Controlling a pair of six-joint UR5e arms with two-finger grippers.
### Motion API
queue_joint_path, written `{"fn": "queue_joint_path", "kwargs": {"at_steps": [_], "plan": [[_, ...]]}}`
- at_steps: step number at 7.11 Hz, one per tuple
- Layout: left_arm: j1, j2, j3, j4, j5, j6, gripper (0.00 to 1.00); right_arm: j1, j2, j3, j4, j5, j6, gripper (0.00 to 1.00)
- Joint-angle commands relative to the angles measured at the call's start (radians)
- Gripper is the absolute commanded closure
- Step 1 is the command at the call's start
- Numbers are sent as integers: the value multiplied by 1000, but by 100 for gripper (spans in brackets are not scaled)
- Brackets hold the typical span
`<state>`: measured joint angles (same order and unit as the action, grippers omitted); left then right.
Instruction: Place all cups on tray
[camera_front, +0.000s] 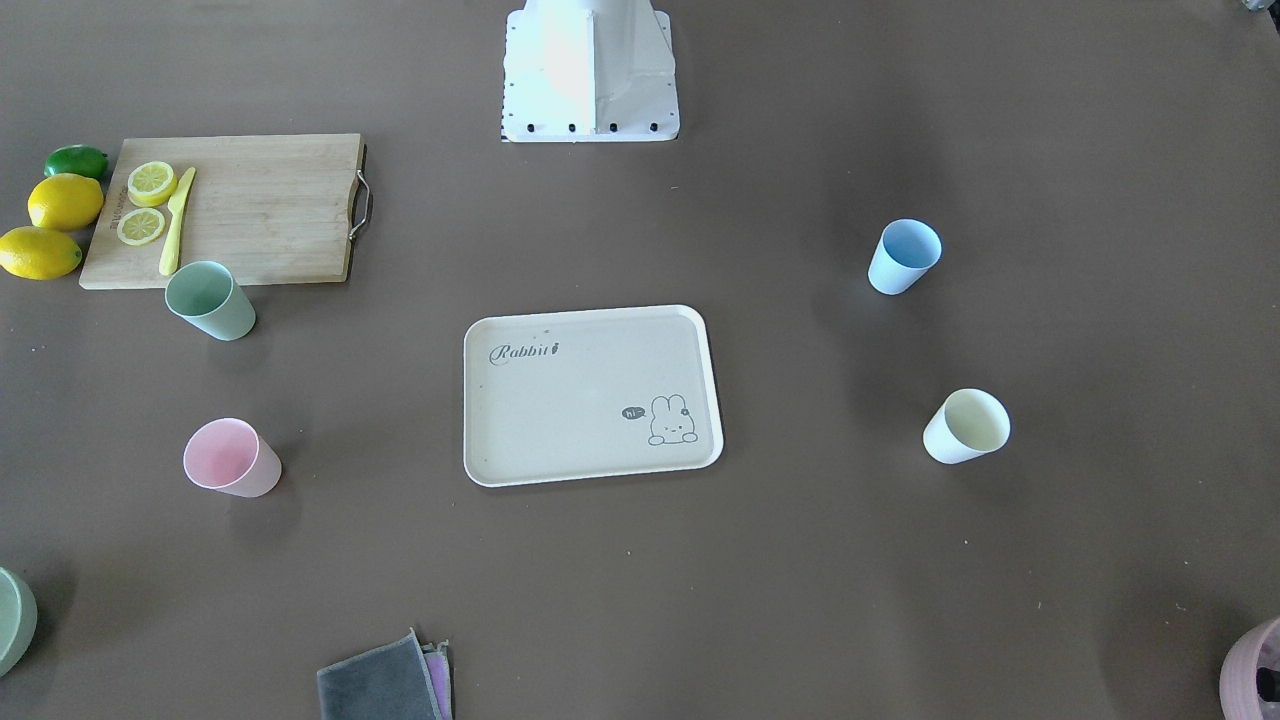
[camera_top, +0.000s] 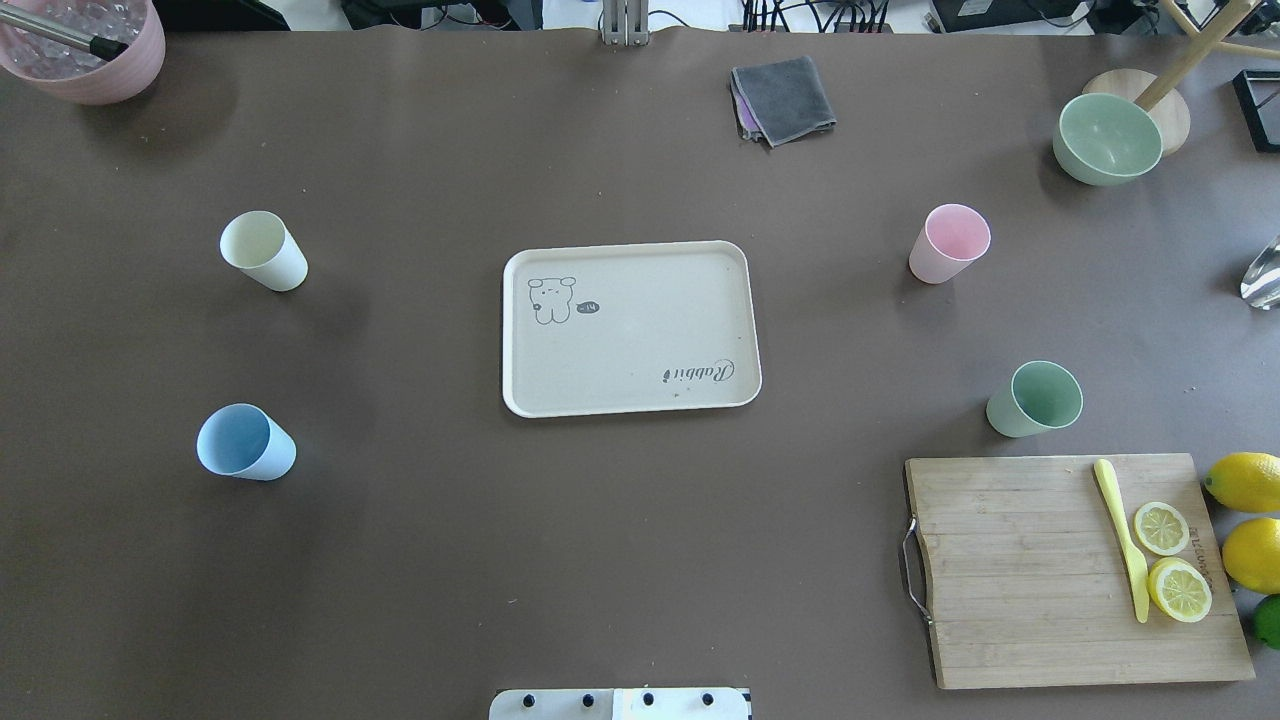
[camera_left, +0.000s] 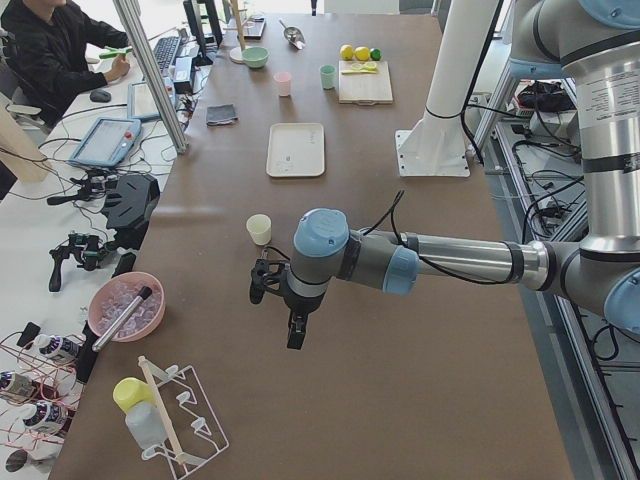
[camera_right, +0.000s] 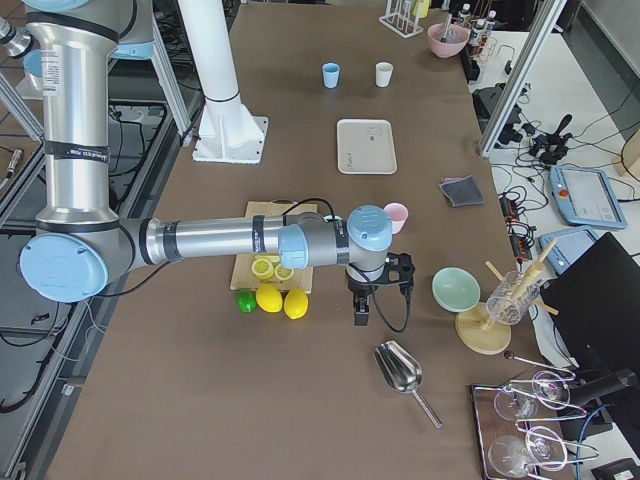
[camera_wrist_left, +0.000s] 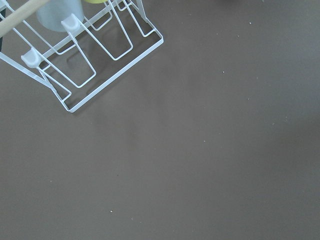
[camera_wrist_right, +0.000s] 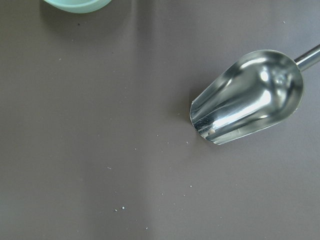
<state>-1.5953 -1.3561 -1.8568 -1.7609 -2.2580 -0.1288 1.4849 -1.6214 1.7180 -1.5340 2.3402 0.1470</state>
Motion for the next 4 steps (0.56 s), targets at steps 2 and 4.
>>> {"fn": "queue_joint_path", "kwargs": {"at_steps": [2, 4], "plan": [[0, 3, 4, -46, 2, 8, 2, 0, 0, 0, 0, 1, 2, 0], [0, 5, 15, -52, 2, 8, 2, 0, 0, 0, 0, 1, 2, 0]]}}
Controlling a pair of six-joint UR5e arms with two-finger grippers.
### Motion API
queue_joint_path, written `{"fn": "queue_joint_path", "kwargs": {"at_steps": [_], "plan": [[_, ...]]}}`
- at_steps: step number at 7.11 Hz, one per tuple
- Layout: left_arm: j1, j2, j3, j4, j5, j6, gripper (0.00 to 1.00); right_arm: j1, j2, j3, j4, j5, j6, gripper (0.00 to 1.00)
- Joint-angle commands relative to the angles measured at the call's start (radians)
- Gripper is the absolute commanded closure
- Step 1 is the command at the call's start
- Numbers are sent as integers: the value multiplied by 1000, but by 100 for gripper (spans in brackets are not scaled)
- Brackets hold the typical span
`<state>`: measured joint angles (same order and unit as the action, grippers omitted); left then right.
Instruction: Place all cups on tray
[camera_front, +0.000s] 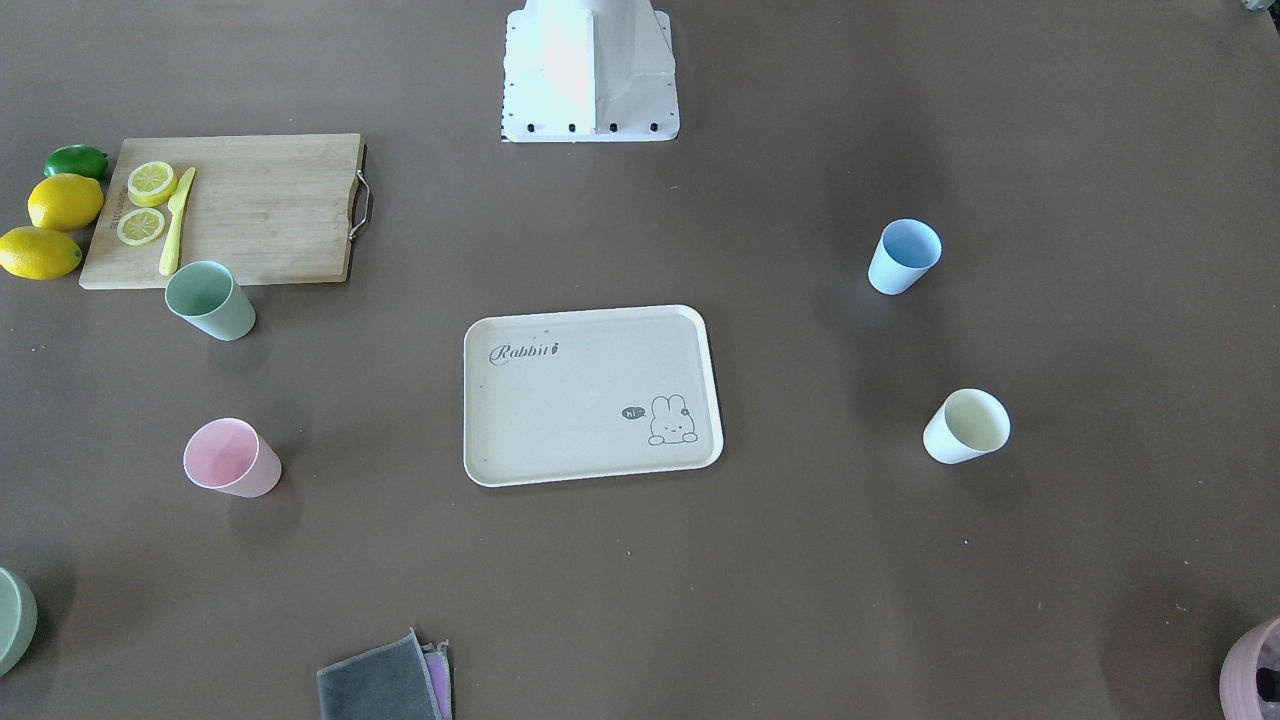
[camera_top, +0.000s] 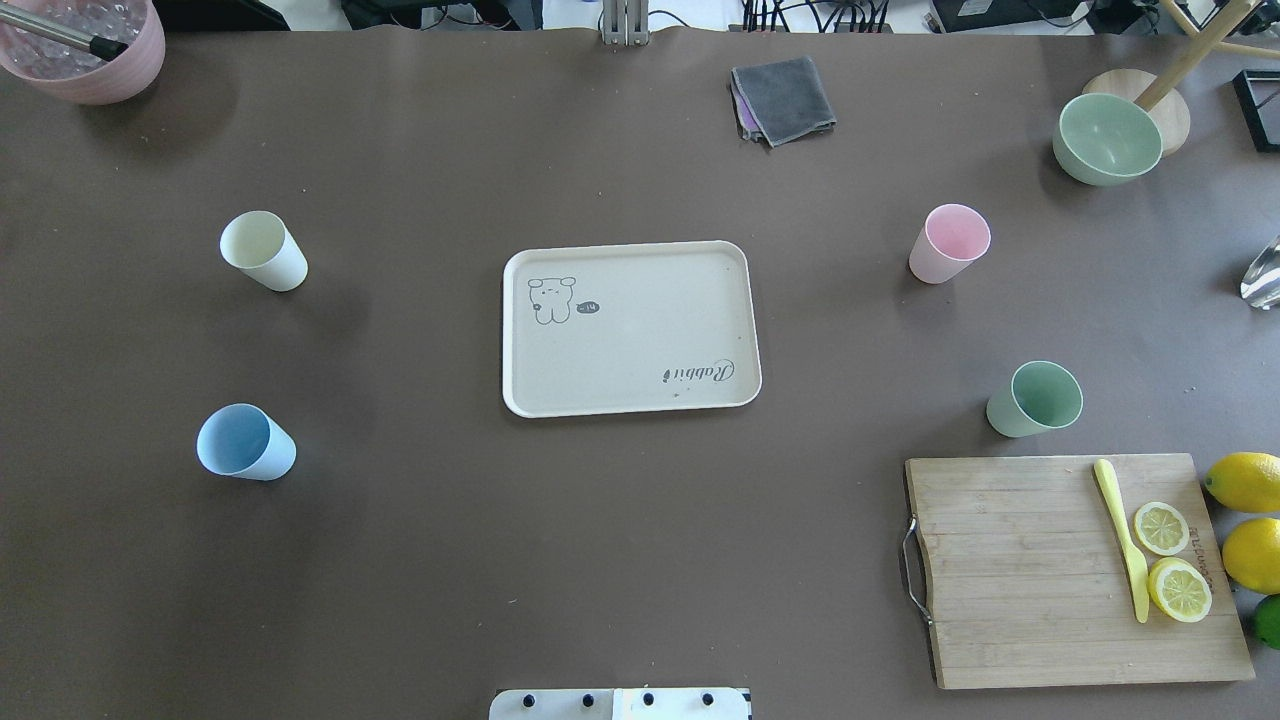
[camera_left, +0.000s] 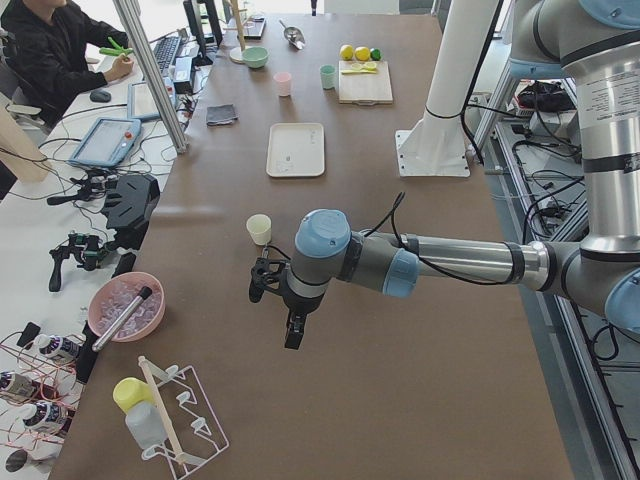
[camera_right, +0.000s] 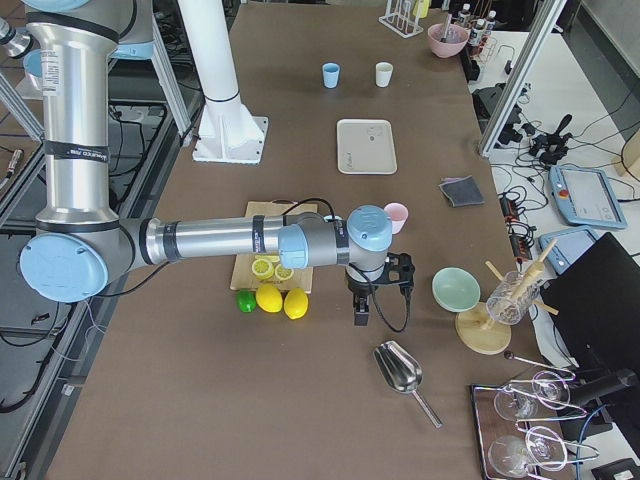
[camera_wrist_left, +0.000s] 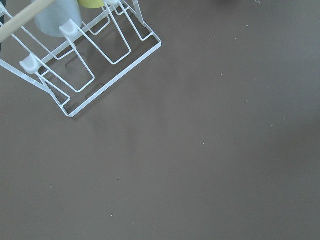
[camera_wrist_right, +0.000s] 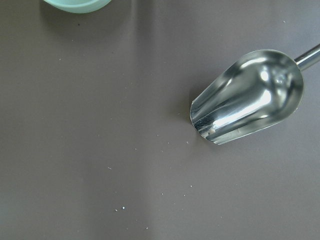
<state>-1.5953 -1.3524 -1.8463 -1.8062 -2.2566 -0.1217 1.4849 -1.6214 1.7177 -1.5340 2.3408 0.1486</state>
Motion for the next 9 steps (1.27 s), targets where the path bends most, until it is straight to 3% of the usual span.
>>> {"fn": "queue_joint_path", "kwargs": {"at_steps": [1, 9], "plan": [[0, 3, 4, -7, 0, -1, 2, 0, 0, 0, 0, 0, 0, 0], [3, 3, 4, -5, -1, -4, 2, 0, 0, 8, 0, 14, 3, 0]]}}
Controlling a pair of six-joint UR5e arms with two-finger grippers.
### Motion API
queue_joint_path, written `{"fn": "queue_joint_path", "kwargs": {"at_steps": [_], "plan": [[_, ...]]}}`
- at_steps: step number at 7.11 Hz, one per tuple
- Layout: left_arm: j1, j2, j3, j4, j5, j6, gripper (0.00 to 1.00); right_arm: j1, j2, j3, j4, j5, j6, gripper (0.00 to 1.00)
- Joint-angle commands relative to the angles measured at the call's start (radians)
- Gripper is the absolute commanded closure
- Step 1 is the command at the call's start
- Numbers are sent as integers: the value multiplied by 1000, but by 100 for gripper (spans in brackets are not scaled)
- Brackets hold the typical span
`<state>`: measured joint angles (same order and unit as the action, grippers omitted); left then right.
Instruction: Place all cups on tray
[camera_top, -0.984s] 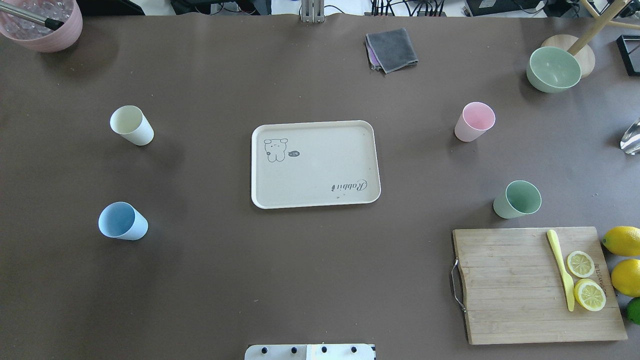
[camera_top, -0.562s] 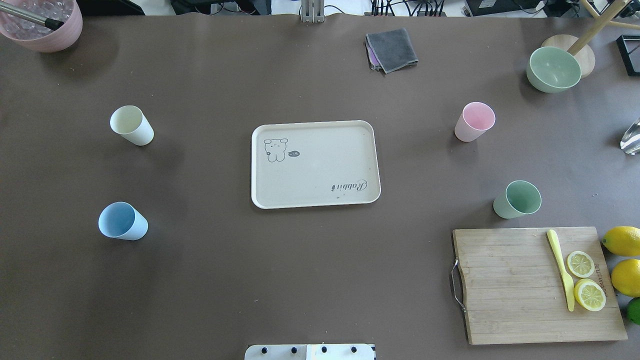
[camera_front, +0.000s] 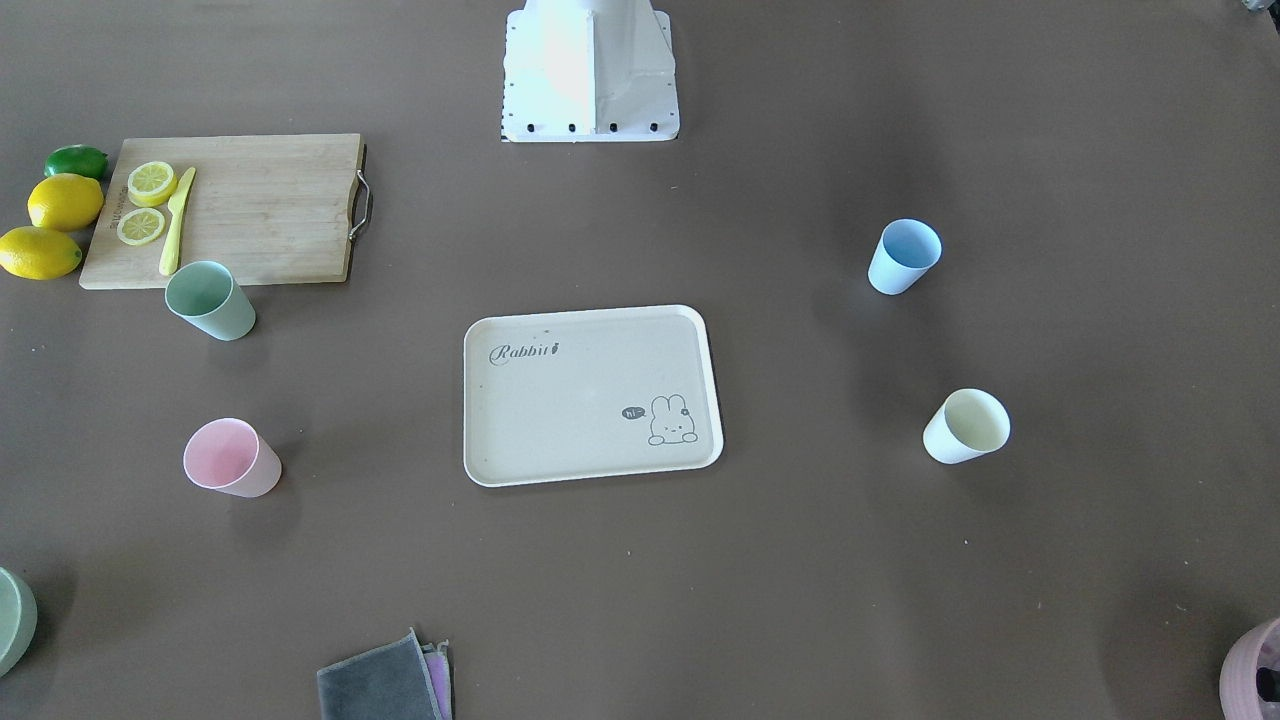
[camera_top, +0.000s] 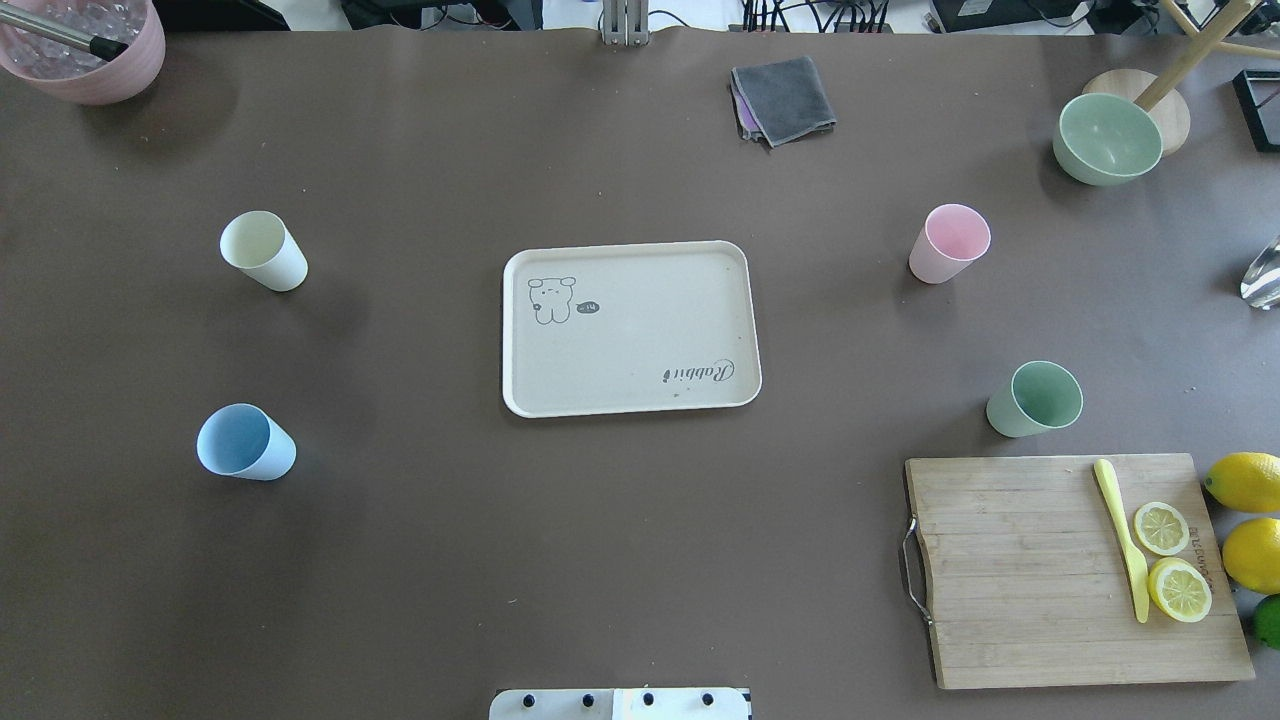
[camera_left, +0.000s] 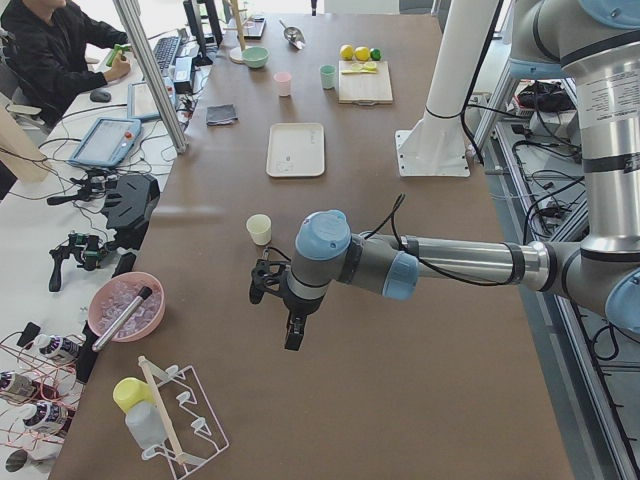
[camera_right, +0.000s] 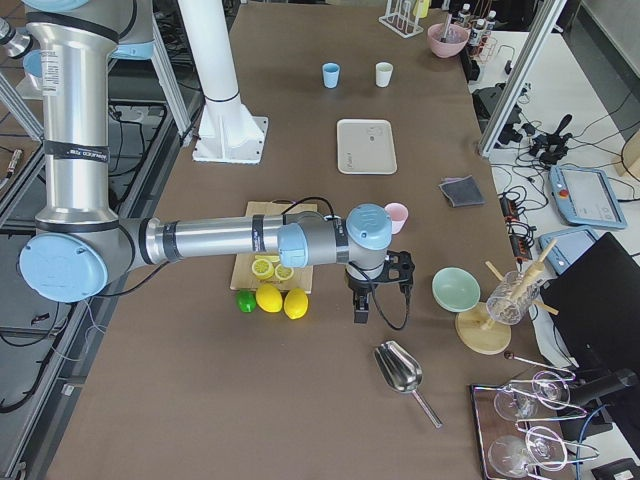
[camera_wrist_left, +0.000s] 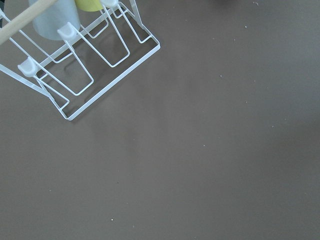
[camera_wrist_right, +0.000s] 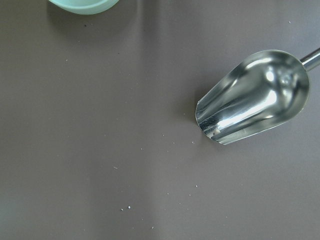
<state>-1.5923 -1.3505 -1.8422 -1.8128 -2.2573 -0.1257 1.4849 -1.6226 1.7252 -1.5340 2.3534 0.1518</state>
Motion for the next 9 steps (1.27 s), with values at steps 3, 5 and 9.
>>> {"fn": "queue_joint_path", "kwargs": {"at_steps": [3, 5, 9], "plan": [[2, -4, 9, -6, -17, -2, 2, 0, 3, 2, 0, 3, 2, 0], [3, 1, 24, -110, -101, -3, 2, -2, 1, 5, 0, 16, 2, 0], [67, -22, 29, -177, -180, -130, 2, -2, 1, 13, 2, 20, 2, 0]]}}
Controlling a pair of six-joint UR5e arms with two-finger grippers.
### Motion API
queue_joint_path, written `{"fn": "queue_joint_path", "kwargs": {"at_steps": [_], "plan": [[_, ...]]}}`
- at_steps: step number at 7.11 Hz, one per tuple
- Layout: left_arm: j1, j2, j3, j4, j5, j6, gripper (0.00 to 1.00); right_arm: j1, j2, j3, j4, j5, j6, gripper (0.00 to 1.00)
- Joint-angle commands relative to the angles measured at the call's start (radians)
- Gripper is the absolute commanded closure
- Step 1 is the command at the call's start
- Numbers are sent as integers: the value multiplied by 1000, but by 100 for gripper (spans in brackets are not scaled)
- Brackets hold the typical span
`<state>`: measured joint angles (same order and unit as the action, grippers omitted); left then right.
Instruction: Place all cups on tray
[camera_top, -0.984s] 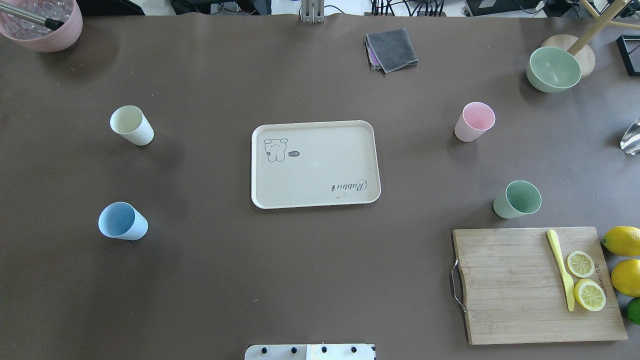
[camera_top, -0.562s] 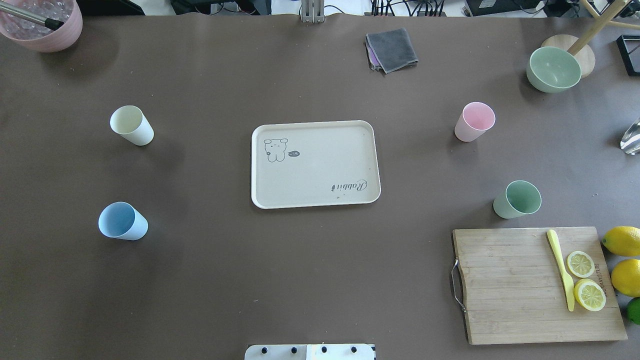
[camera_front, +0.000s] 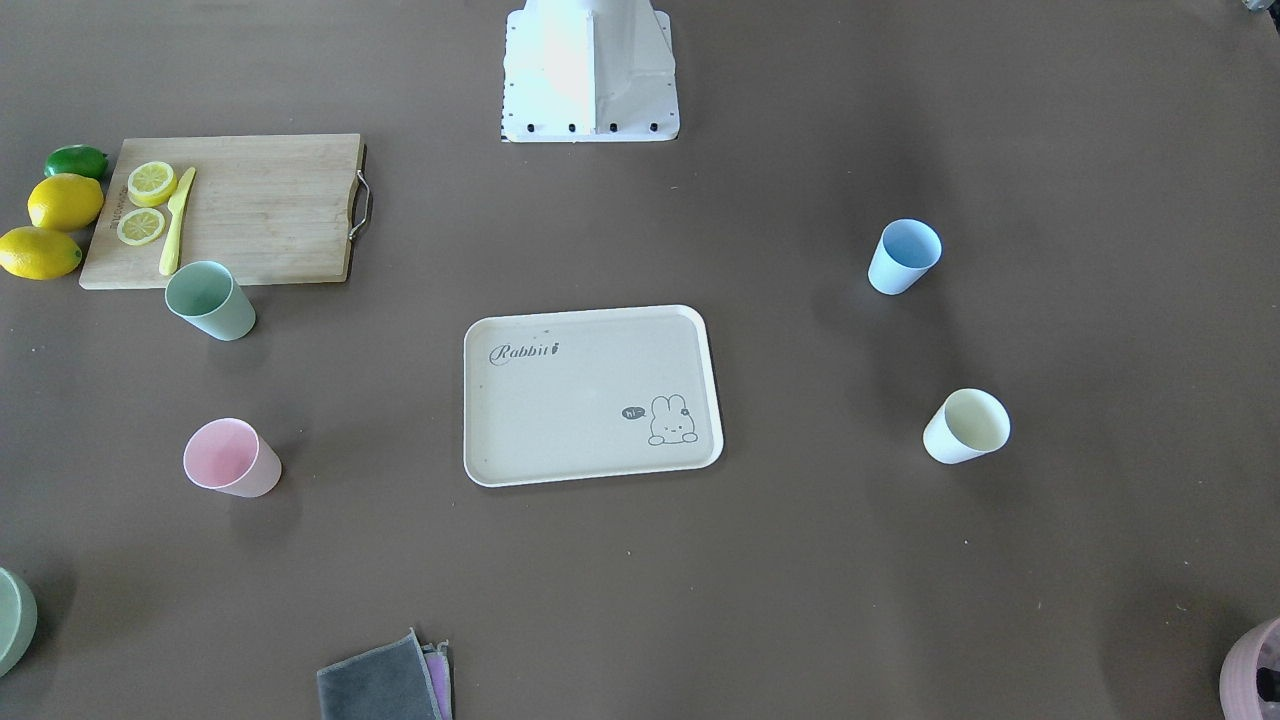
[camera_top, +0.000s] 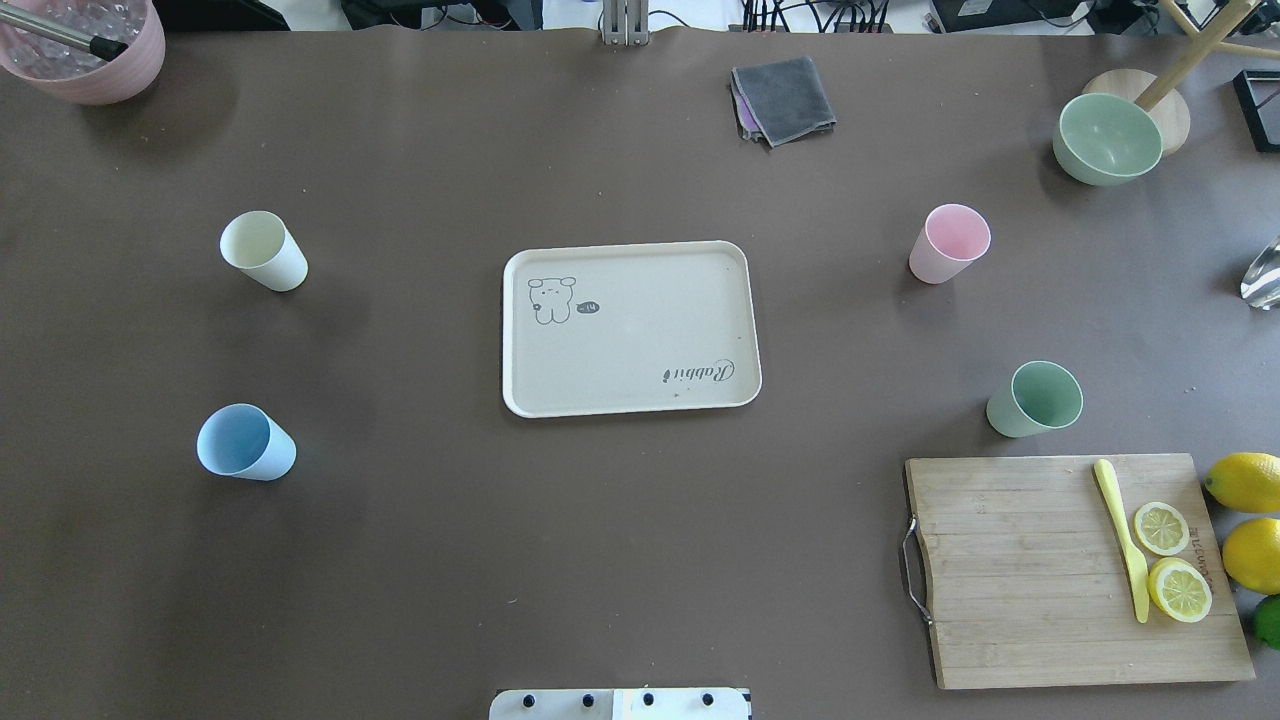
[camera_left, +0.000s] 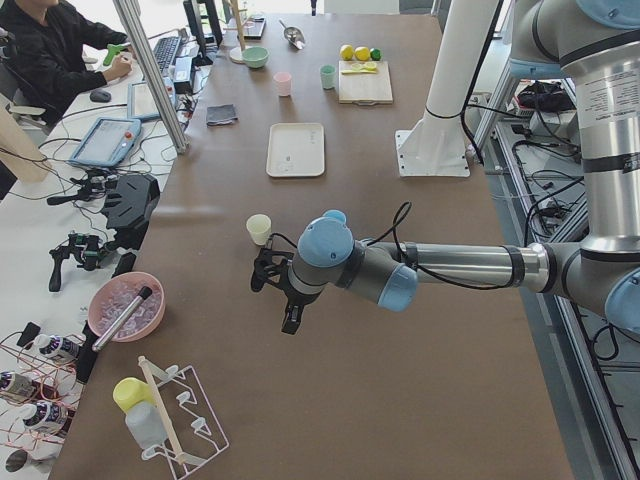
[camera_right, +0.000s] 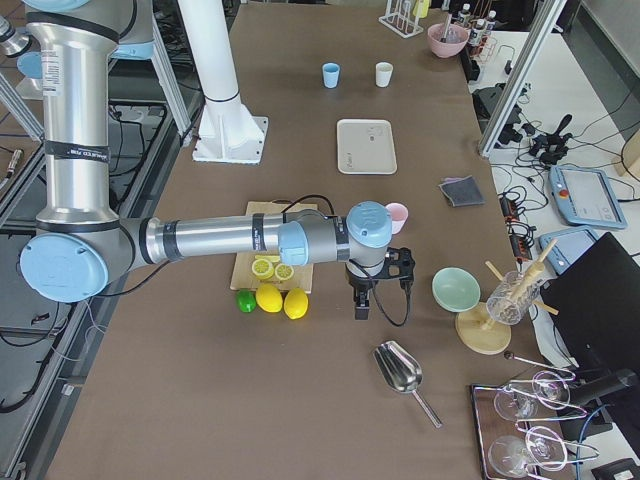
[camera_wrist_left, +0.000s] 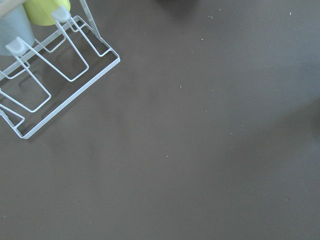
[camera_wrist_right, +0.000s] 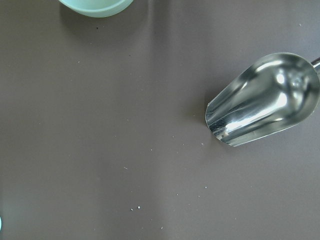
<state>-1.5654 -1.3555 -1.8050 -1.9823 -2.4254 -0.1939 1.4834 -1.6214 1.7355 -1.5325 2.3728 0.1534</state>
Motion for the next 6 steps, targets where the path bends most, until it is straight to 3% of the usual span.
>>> {"fn": "queue_joint_path", "kwargs": {"at_steps": [1, 2, 3, 4, 5, 6], "plan": [[120, -69, -11, -3, 0, -229, 2, 0, 0, 3, 0, -1, 0, 0], [196, -106, -16, -6, 2, -466, 2, 0, 0, 1, 0, -1, 3, 0], [284, -120, -64, -7, 11, -563, 2, 0, 0, 1, -1, -1, 3, 0], [377, -84, -124, -67, 113, -573, 2, 0, 0, -1, -1, -1, 3, 0], [465, -4, -143, -225, 222, -584, 2, 0, 0, -1, -1, -1, 3, 0], [549, 19, -146, -296, 282, -710, 2, 0, -2, -1, -1, -1, 3, 0]]}}
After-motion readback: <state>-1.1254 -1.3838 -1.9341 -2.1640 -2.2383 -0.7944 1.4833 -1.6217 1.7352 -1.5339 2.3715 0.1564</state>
